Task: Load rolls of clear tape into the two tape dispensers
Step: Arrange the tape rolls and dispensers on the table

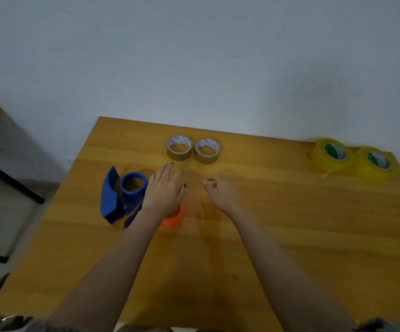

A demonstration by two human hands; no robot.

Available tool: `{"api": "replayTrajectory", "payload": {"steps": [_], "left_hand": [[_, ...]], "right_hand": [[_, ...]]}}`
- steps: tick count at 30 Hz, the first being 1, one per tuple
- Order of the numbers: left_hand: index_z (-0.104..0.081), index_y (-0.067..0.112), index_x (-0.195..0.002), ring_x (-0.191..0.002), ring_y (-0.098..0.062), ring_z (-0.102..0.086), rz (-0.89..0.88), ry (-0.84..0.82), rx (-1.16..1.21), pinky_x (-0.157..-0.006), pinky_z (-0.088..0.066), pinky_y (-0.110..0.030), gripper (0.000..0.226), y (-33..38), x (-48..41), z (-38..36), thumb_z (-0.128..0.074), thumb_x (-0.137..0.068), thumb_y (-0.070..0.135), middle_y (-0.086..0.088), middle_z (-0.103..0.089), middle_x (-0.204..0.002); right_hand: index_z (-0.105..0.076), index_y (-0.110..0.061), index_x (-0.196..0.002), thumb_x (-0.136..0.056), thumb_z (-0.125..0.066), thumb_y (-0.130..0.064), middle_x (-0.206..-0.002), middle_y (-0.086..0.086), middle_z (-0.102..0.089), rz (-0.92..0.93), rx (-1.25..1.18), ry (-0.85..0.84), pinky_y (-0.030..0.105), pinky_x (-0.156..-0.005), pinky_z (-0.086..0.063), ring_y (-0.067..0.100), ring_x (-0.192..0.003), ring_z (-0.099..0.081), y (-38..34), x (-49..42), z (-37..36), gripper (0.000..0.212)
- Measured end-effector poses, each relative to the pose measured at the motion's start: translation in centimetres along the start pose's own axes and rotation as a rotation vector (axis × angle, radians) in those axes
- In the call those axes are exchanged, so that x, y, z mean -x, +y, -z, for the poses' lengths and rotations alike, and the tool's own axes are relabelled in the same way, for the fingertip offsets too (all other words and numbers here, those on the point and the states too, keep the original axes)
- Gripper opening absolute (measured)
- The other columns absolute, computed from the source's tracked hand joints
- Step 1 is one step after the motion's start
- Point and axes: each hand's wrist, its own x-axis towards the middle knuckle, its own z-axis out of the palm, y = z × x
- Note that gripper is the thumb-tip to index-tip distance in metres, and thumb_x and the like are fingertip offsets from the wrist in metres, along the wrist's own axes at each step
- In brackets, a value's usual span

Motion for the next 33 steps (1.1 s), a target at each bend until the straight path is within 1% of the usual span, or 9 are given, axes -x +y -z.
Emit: {"api": "replayTrajectory", "payload": {"steps": [2, 5, 7, 9, 14, 19, 24, 27, 33], "left_hand": [[-0.043, 0.016, -0.136, -0.141, -0.027, -0.023, 0.071, -0.008, 0.008, -0.108, -0.028, -0.044, 0.044, 2.4, 0.8, -0.5, -0.042, -0.096, 0.035, -0.012, -0.030, -0.151], [-0.039, 0.015, -0.139, -0.141, -0.026, -0.024, 0.122, -0.022, 0.016, -0.109, -0.027, -0.044, 0.047, 6.3, 1.9, -1.1, -0.042, -0.096, 0.036, -0.011, -0.029, -0.151], [-0.038, 0.015, -0.140, -0.140, -0.026, -0.026, 0.132, -0.038, 0.013, -0.109, -0.028, -0.041, 0.049, 8.4, 2.4, -1.3, -0.041, -0.096, 0.037, -0.011, -0.030, -0.151], [-0.037, 0.015, -0.140, -0.139, -0.026, -0.027, 0.136, -0.042, 0.007, -0.108, -0.030, -0.039, 0.050, 9.9, 2.8, -1.5, -0.041, -0.096, 0.037, -0.011, -0.030, -0.150], [-0.037, 0.016, -0.141, -0.140, -0.026, -0.026, 0.085, -0.107, 0.004, -0.107, -0.030, -0.040, 0.050, 13.2, 3.0, -1.7, -0.041, -0.096, 0.038, -0.012, -0.029, -0.151], [-0.037, 0.017, -0.141, -0.141, -0.025, -0.024, 0.046, -0.113, 0.018, -0.110, -0.026, -0.039, 0.050, 17.1, 2.5, -2.3, -0.039, -0.096, 0.039, -0.011, -0.028, -0.152], [-0.037, 0.018, -0.141, -0.140, -0.024, -0.025, 0.022, -0.108, 0.024, -0.110, -0.027, -0.039, 0.049, 21.8, 1.4, -3.1, -0.040, -0.097, 0.039, -0.010, -0.029, -0.151], [-0.038, 0.018, -0.140, -0.140, -0.025, -0.025, 0.023, -0.109, 0.040, -0.111, -0.027, -0.039, 0.049, 25.6, 0.3, -4.0, -0.041, -0.097, 0.039, -0.010, -0.029, -0.151], [-0.039, 0.016, -0.140, -0.139, -0.025, -0.026, 0.075, -0.086, 0.117, -0.109, -0.030, -0.040, 0.049, 35.9, -2.4, -7.0, -0.042, -0.096, 0.038, -0.010, -0.030, -0.150]], "right_hand": [[-0.049, -0.009, -0.134, -0.099, -0.043, -0.037, -0.132, 0.011, -0.055, 0.019, 0.017, -0.030, 0.034, -0.095, -0.041, 0.027, -0.122, -0.050, 2.1, 0.6, 1.6, 0.045], [-0.046, -0.009, -0.135, -0.099, -0.042, -0.038, -0.131, 0.012, -0.055, -0.001, 0.027, -0.038, 0.030, -0.087, -0.041, 0.028, -0.118, -0.053, 5.1, 1.7, 3.8, 0.046], [-0.046, -0.009, -0.135, -0.099, -0.040, -0.040, -0.130, 0.012, -0.056, -0.020, 0.040, -0.046, 0.032, -0.088, -0.041, 0.029, -0.117, -0.053, 6.7, 2.4, 4.7, 0.048], [-0.046, -0.008, -0.135, -0.099, -0.040, -0.040, -0.129, 0.013, -0.057, -0.012, 0.052, -0.042, 0.033, -0.091, -0.042, 0.029, -0.117, -0.053, 7.9, 2.9, 5.4, 0.049], [-0.045, -0.006, -0.135, -0.100, -0.040, -0.038, -0.128, 0.014, -0.056, -0.023, 0.029, 0.015, 0.031, -0.086, -0.041, 0.028, -0.115, -0.054, 10.6, 4.0, 7.6, 0.048], [-0.044, -0.003, -0.135, -0.100, -0.039, -0.036, -0.129, 0.016, -0.055, -0.045, -0.024, 0.051, 0.035, -0.091, -0.042, 0.030, -0.118, -0.052, 13.7, 5.4, 9.9, 0.048], [-0.042, -0.004, -0.138, -0.101, -0.038, -0.037, -0.128, 0.014, -0.056, -0.049, -0.054, 0.082, 0.034, -0.090, -0.043, 0.027, -0.116, -0.054, 16.7, 6.3, 13.7, 0.049], [-0.041, -0.006, -0.139, -0.101, -0.037, -0.039, -0.132, 0.012, -0.053, -0.045, -0.049, 0.099, 0.034, -0.091, -0.043, 0.026, -0.119, -0.052, 19.3, 6.6, 16.8, 0.050], [-0.041, -0.006, -0.138, -0.101, -0.038, -0.038, -0.132, 0.012, -0.053, -0.051, 0.007, 0.077, 0.032, -0.091, -0.042, 0.024, -0.119, -0.051, 26.8, 6.6, 23.9, 0.049]]}}
